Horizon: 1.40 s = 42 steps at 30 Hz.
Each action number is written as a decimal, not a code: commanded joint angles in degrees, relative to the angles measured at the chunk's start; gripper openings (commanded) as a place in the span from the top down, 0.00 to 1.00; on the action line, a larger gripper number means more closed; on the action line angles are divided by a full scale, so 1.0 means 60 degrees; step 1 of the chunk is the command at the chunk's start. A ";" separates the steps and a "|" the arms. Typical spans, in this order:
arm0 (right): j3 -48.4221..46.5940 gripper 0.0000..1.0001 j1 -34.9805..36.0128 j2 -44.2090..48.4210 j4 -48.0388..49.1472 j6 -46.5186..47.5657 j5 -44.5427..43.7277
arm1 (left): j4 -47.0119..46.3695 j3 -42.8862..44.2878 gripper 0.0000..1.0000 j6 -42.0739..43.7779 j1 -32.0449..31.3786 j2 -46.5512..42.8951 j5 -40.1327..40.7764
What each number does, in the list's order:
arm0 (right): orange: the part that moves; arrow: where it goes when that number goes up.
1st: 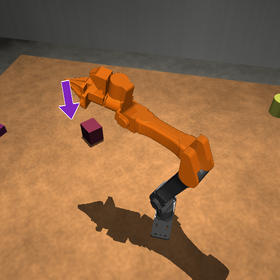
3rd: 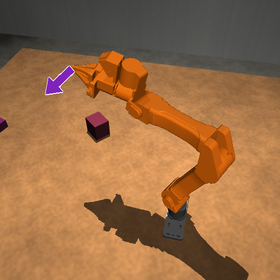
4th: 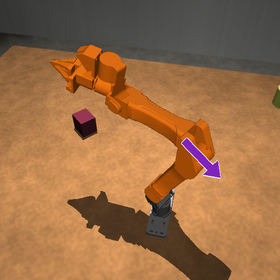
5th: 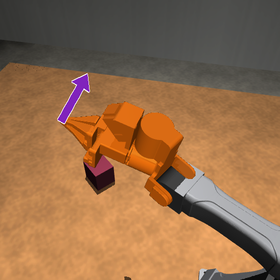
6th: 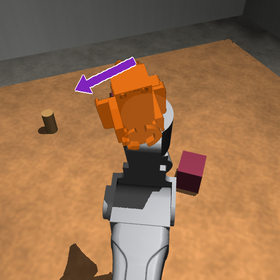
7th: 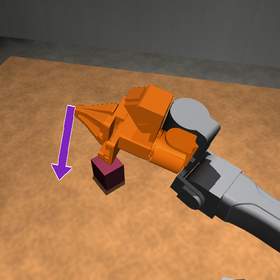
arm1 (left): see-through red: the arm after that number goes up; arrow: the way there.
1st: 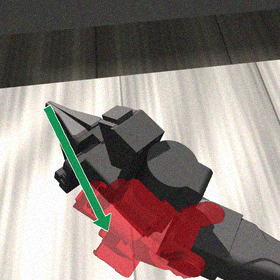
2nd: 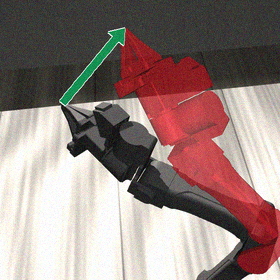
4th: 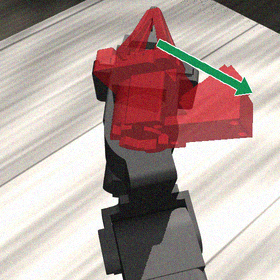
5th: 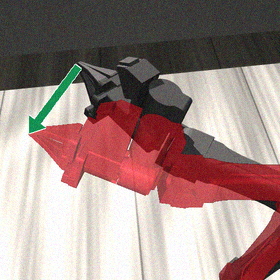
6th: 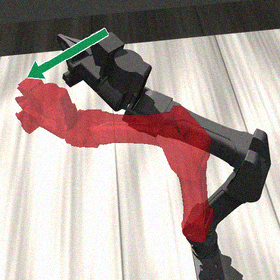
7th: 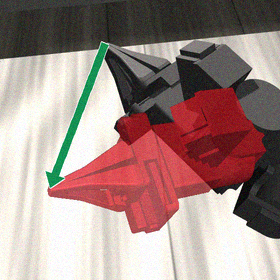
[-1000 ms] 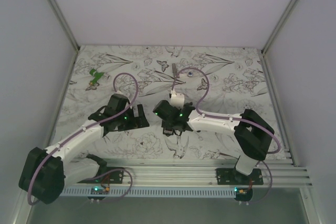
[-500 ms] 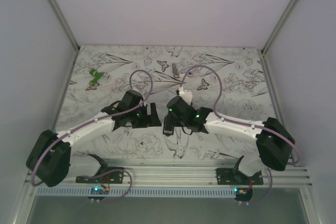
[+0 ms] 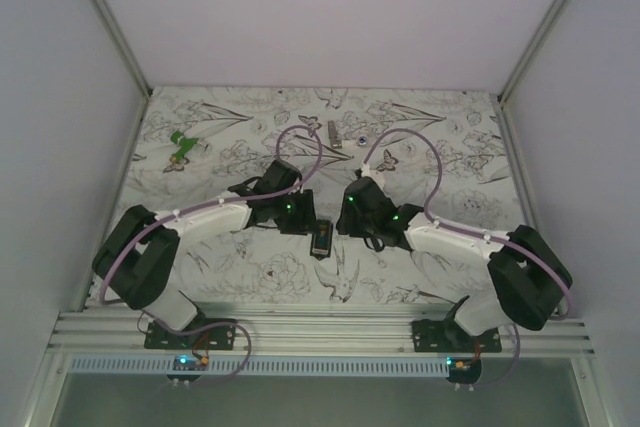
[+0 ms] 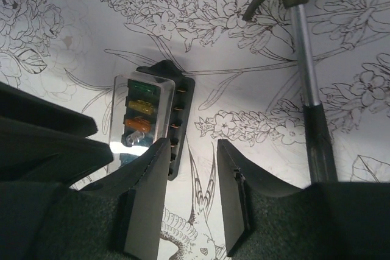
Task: Snap on the fuse box
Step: Close the fuse box cover on the fuse box base.
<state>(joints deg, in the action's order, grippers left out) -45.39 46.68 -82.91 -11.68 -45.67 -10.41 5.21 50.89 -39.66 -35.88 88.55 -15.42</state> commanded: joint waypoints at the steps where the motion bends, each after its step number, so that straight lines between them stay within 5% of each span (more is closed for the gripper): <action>1: -0.0066 0.58 -0.0073 -0.0333 0.0625 0.0321 0.0287 | 0.0002 0.0218 0.59 -0.0048 -0.0041 0.0524 -0.0107; 16: -0.0029 0.71 -0.0103 -0.0815 0.1093 0.0538 0.1090 | -0.0082 -0.0533 0.70 -0.0241 0.0058 0.0465 0.0029; 31: 0.0248 0.71 -0.0244 -0.0843 0.2236 0.0322 0.2365 | -0.0146 -0.0542 0.73 -0.0391 -0.0119 0.0778 -0.0045; 42: 0.0676 0.91 -0.0263 -0.2349 0.1729 -0.0400 0.3578 | -0.0354 -0.0937 0.82 -0.0696 -0.0353 0.1247 -0.0139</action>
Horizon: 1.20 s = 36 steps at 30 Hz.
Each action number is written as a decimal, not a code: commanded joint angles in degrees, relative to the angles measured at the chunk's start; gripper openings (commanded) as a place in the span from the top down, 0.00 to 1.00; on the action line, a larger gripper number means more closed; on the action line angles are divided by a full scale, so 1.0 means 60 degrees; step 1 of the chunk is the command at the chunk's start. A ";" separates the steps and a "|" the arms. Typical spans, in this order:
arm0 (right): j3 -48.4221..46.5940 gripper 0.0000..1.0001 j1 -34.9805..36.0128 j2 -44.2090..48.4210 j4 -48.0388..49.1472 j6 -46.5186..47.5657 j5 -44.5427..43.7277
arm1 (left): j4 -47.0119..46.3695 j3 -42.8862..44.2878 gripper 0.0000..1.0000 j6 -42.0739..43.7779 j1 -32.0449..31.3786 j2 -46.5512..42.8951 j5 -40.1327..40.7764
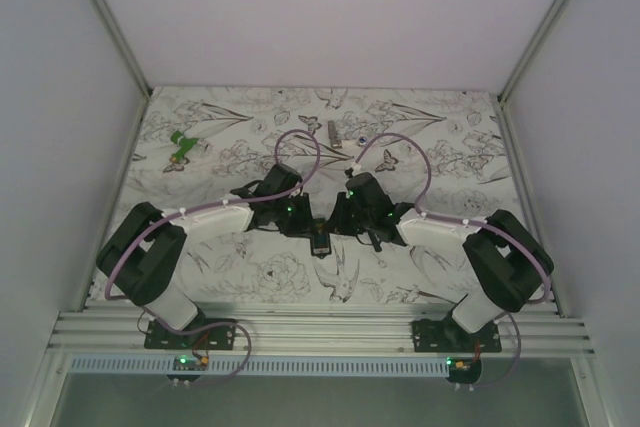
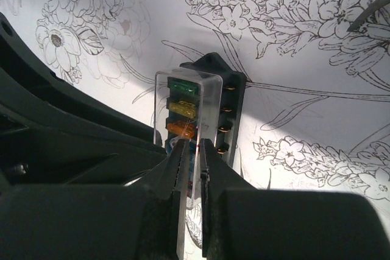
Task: Snap on the fuse box
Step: Close the fuse box cover on the fuse box base.
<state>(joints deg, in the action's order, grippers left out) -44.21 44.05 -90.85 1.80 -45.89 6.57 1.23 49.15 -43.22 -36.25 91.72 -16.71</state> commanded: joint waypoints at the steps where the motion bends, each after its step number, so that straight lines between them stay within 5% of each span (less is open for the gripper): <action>1: 0.0607 0.92 0.0175 -0.1087 -0.0524 -0.0429 0.0787 | 0.0238 -0.0749 0.83 -0.0164 -0.0316 0.0723 0.0049; 9: 0.0735 0.91 0.0184 -0.0087 -0.0450 0.0145 0.0397 | -0.0019 -0.0869 0.82 -0.0371 -0.0373 0.0107 -0.0063; 19: -0.0326 0.71 0.0045 0.1352 -0.1607 0.1680 -0.0461 | 0.0874 -0.0062 0.59 0.0481 -0.0123 -0.1574 0.1210; 36: 0.0044 0.71 0.0066 0.0609 -0.0685 0.1464 0.0862 | 0.0885 0.1407 0.71 0.0791 0.0431 0.0767 0.0512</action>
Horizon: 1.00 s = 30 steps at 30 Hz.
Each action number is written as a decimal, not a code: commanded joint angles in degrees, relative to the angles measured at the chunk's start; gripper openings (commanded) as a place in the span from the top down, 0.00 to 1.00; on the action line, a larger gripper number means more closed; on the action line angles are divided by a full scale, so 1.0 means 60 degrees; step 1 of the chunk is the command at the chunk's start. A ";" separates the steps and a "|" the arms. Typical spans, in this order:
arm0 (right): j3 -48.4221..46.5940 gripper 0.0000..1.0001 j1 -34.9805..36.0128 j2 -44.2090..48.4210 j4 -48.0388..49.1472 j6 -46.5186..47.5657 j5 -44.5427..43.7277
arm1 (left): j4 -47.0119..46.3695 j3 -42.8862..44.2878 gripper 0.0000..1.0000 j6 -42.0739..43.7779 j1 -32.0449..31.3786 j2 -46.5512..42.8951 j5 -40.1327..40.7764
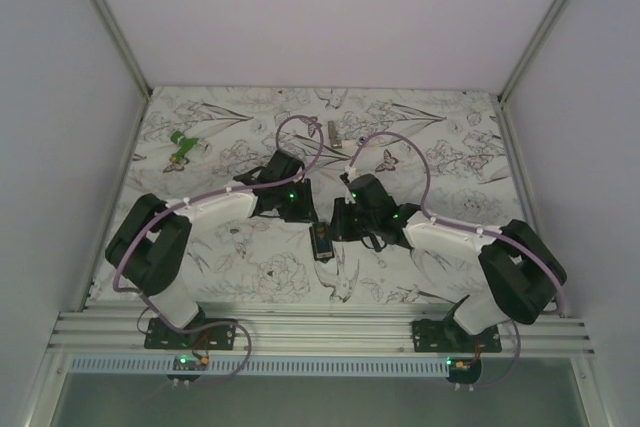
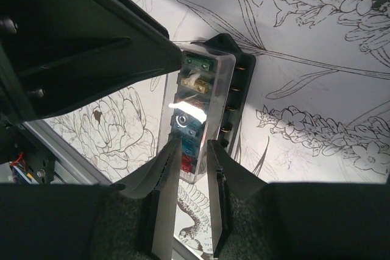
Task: Snap on the fuse box
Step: Close the fuse box cover on the fuse box base, then reset both arms
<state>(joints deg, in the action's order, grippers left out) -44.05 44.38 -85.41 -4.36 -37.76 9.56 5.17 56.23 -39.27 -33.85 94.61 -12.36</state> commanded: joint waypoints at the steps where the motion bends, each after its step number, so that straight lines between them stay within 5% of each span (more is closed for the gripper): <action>1: 0.0005 0.71 0.0002 -0.0411 0.0378 0.0109 0.0436 | 0.0236 0.0206 0.72 0.0094 0.0031 0.0383 -0.0251; 13: 0.0141 0.83 0.0006 -0.1355 0.0379 0.0085 0.0295 | 0.0191 -0.0852 0.84 -0.0254 -0.0087 0.0824 -0.0193; 16: 0.0117 0.78 -0.0003 -0.0922 0.0299 0.0345 -0.0032 | 0.0163 -0.0970 0.82 -0.0234 -0.0068 0.0549 -0.0173; 22: -0.0321 0.54 -0.0473 0.0444 -0.0691 0.1311 -0.1866 | 0.0203 -0.0621 0.56 0.0250 0.0076 -0.0850 0.0521; 30: 0.0230 0.29 -0.3221 0.2613 -0.0425 0.2707 -0.4379 | 0.0280 -0.1208 0.15 0.0950 0.1693 -0.2668 0.2148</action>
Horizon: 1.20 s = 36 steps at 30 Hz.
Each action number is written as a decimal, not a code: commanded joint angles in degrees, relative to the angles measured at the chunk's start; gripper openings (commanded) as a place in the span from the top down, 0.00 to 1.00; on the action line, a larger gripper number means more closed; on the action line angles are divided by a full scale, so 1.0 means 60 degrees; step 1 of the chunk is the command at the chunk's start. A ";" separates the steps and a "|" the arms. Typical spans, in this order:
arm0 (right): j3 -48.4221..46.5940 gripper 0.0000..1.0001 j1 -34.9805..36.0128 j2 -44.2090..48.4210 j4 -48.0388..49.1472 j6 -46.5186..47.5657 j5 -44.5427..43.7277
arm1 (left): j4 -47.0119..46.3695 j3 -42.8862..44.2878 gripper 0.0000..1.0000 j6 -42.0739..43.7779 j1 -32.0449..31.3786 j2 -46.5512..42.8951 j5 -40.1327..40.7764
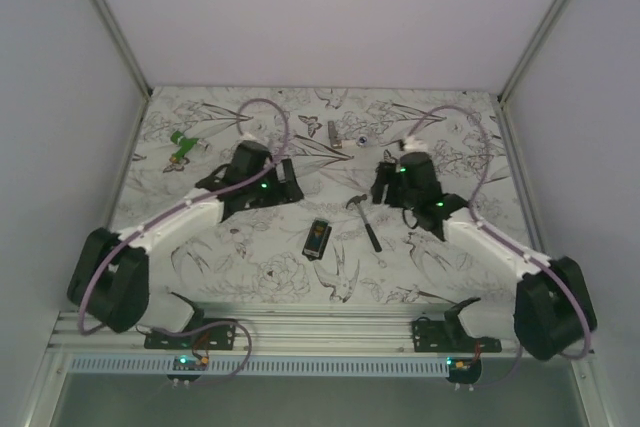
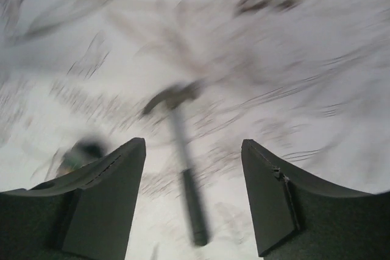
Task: Snap on the fuse box
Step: Reset both arms
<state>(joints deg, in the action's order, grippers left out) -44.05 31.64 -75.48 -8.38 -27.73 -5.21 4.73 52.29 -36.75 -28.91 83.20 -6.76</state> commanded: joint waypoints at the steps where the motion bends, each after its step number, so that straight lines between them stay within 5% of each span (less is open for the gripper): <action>1: 0.0444 0.27 -0.1666 0.1160 0.0587 0.1258 -0.2116 | 0.0352 -0.0785 0.09 0.0576 0.1151 -0.1058 0.1492; 6: 0.1629 0.16 -0.3806 0.1512 0.2744 0.1780 -0.2322 | 0.0354 -0.1976 0.00 0.0530 0.2988 -0.2734 0.2353; 13: 0.3654 0.11 -0.4659 0.0217 0.8297 0.2810 -0.3760 | -0.0234 -0.3032 0.00 0.1609 0.4557 -0.3705 0.4586; 16: 0.4101 0.10 -0.4820 -0.0927 0.9978 0.2959 -0.2598 | -0.1402 -0.3560 0.00 0.2275 0.4906 -0.3317 0.5322; 18: 0.4214 0.00 -0.4689 -0.1172 1.0511 0.3702 -0.1575 | -0.2419 -0.3787 0.00 0.2754 0.5035 -0.2911 0.5650; 22: 0.4706 0.01 -0.4654 -0.1590 1.1694 0.4467 0.0256 | -0.4504 -0.4077 0.00 0.4089 0.5114 -0.1892 0.4787; 29: 0.4757 0.01 -0.4856 -0.1731 1.1911 0.4298 0.0493 | -0.6427 -0.4270 0.00 0.4964 0.4956 -0.0091 0.2658; 32: 0.4764 0.01 -0.4863 -0.1723 1.1915 0.4301 0.0482 | -0.9086 -0.5262 0.00 0.5702 0.4807 0.0589 0.1531; 36: 0.4764 0.01 -0.4863 -0.1730 1.1933 0.4299 0.0488 | -0.8655 -0.5084 0.00 0.5846 0.4774 0.0534 0.1263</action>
<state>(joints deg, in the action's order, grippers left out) -15.53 3.07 -85.71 59.40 -3.25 -3.07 -40.51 22.72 -5.91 0.01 85.30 6.42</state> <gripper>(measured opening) 0.992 0.997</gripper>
